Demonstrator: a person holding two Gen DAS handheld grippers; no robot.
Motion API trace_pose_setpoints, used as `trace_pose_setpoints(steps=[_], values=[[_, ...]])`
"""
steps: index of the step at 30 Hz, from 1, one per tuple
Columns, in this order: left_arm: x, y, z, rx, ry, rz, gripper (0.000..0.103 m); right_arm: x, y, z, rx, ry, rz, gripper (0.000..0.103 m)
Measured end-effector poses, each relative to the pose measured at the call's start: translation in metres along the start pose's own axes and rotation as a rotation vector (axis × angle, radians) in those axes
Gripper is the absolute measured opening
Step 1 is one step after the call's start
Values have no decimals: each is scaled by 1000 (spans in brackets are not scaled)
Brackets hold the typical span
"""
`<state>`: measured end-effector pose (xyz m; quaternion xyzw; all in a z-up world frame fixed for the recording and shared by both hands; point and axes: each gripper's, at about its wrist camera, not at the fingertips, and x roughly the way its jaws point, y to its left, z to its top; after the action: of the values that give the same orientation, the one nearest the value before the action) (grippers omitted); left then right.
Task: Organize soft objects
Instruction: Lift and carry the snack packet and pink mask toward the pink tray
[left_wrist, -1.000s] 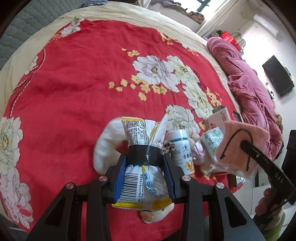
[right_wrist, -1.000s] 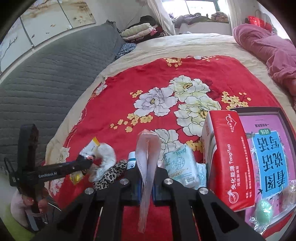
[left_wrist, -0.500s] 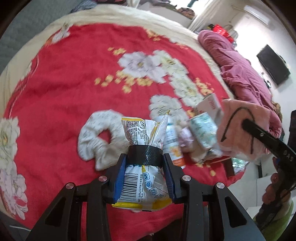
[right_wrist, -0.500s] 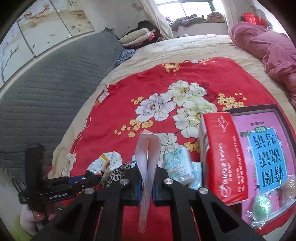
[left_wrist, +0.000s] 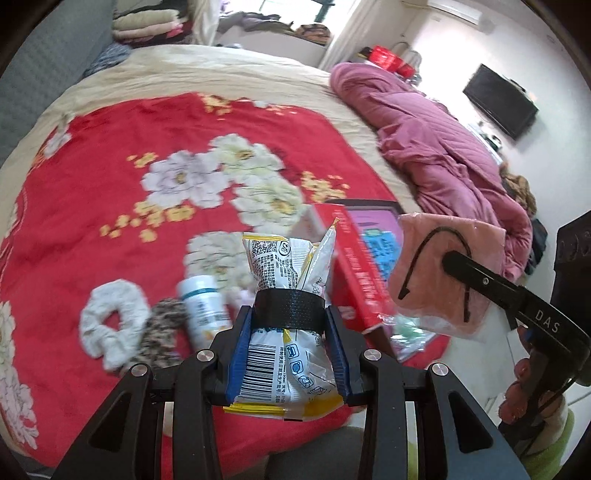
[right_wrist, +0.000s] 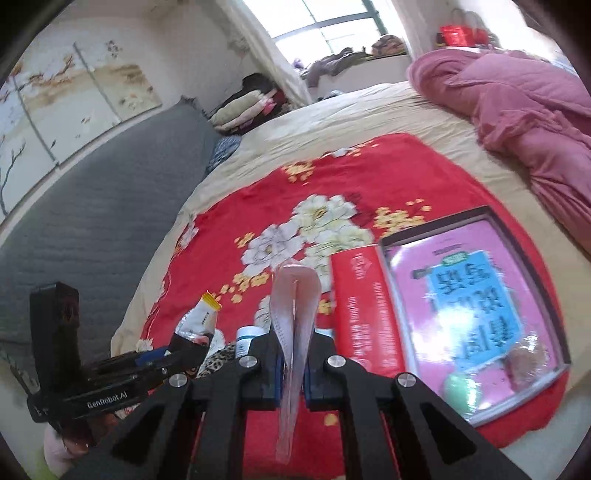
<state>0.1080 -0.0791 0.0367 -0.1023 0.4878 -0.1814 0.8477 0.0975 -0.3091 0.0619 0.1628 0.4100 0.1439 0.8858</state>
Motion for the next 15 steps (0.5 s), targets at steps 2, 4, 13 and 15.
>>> trace_pose_setpoints(steps=[2,4,13,15], values=[[3,-18,0,19,3,-12,40,-14,-11,2,15,-24,-25,8],[5,-34,-1,35,5,-25,40,-26,-22,3,29,-38,-45,8],[20,-103,-2,126,28,-62,40,-63,-65,6,103,-105,-100,8],[25,-115,-2,143,33,-67,40,-69,-73,5,119,-115,-105,8]])
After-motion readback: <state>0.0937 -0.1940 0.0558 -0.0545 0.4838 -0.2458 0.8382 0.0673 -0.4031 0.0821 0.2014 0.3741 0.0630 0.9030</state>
